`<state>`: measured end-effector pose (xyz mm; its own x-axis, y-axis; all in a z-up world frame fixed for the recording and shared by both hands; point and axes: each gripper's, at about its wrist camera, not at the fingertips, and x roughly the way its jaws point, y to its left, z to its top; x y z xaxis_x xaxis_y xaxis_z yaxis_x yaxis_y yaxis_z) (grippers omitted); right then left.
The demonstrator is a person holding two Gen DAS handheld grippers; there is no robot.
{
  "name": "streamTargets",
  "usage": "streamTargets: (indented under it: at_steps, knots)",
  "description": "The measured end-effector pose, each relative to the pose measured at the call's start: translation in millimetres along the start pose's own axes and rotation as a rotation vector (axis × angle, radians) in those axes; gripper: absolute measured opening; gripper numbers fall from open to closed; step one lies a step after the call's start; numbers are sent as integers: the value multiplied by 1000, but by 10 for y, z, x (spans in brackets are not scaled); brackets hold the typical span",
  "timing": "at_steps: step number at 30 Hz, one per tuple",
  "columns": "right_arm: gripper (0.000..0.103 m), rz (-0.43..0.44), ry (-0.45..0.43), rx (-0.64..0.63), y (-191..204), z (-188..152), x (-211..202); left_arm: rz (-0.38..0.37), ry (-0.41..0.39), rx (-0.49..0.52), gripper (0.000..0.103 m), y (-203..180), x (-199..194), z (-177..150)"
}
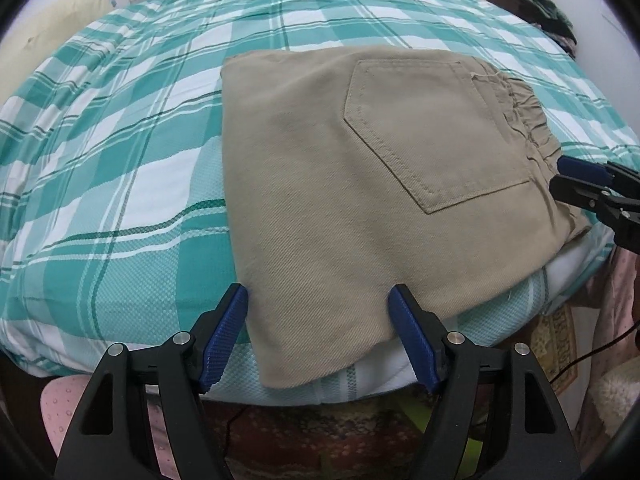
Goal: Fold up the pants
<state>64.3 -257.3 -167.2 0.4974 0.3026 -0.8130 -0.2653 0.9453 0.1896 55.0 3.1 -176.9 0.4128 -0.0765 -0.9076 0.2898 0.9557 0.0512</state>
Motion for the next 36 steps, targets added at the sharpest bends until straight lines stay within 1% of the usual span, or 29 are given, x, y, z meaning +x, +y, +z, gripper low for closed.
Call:
streamTargets:
  at_steps: [1, 2, 3, 4, 5, 6, 8, 10, 11, 12, 13, 14, 15, 16, 17, 19, 21, 22, 23, 24, 25, 26, 27, 29, 31, 33, 36]
  knots:
    - [49, 3, 6, 6, -2, 21, -17, -15, 4, -6, 75, 26, -26, 9]
    - [48, 18, 16, 21, -16, 64, -60, -50, 2, -25, 75, 95, -89, 24]
    - [49, 51, 24, 52, -66, 118, -123, -80, -7, -45, 75, 157, -140, 32]
    - [49, 97, 23, 97, -140, 167, -196, -122, -24, -79, 78, 271, -219, 40]
    - [53, 160, 4, 171, -274, 214, -309, -153, -43, -116, 84, 412, -292, 44]
    - [59, 185, -16, 211, -360, 232, -380, -165, -54, -143, 87, 521, -319, 43]
    - [65, 205, -55, 291, -598, 246, -496, -194, -57, -191, 90, 737, -306, 40]
    - [65, 211, -48, 361, -827, 230, -489, -234, -29, -241, 89, 870, -215, 36]
    - [65, 222, -27, 408, -947, 208, -439, -266, -20, -270, 89, 929, -165, 35]
    - [65, 256, -2, 456, -1047, 183, -368, -325, -11, -305, 89, 980, -98, 40]
    - [65, 298, 17, 502, -1126, 152, -293, -377, 0, -330, 89, 1007, -23, 52]
    - [65, 361, 45, 557, -1197, 116, -170, -408, 12, -341, 89, 1008, 32, 71]
    - [65, 400, 72, 579, -1219, 109, -76, -453, 36, -350, 89, 990, 146, 115]
    - [65, 435, 118, 592, -1223, 108, 77, -470, 49, -347, 89, 971, 199, 153]
    - [65, 436, 155, 590, -1205, 114, 207, -484, 68, -333, 89, 924, 289, 211]
    - [66, 447, 178, 577, -1147, 146, 375, -483, 95, -295, 90, 813, 463, 357]
    - [71, 519, 192, 586, -1065, 219, 553, -497, 107, -293, 90, 753, 554, 490]
    - [70, 523, 203, 591, -1029, 253, 609, -511, 108, -310, 79, 733, 564, 538]
    - [61, 511, 222, 581, -980, 295, 644, -503, 115, -321, 66, 705, 547, 577]
    - [46, 471, 244, 535, -906, 345, 635, -461, 112, -303, 56, 663, 471, 578]
    - [44, 430, 245, 468, -813, 400, 572, -433, 102, -278, 30, 627, 404, 588]
    - [42, 385, 233, 388, -698, 470, 470, -414, 83, -251, 21, 579, 303, 589]
    - [40, 345, 221, 316, -586, 514, 397, -401, 60, -227, 19, 532, 174, 605]
    - [38, 246, 180, 117, -230, 645, 179, -392, 22, -207, 17, 493, -11, 673]
    - [37, 199, 123, -18, 98, 792, -18, -396, -16, -209, 17, 522, -148, 777]
    - [37, 189, 77, -70, 239, 963, -136, -389, -73, -213, 17, 605, -319, 936]
    - [36, 198, 9, -78, 253, 1313, -228, -370, -148, -203, 17, 790, -452, 1237]
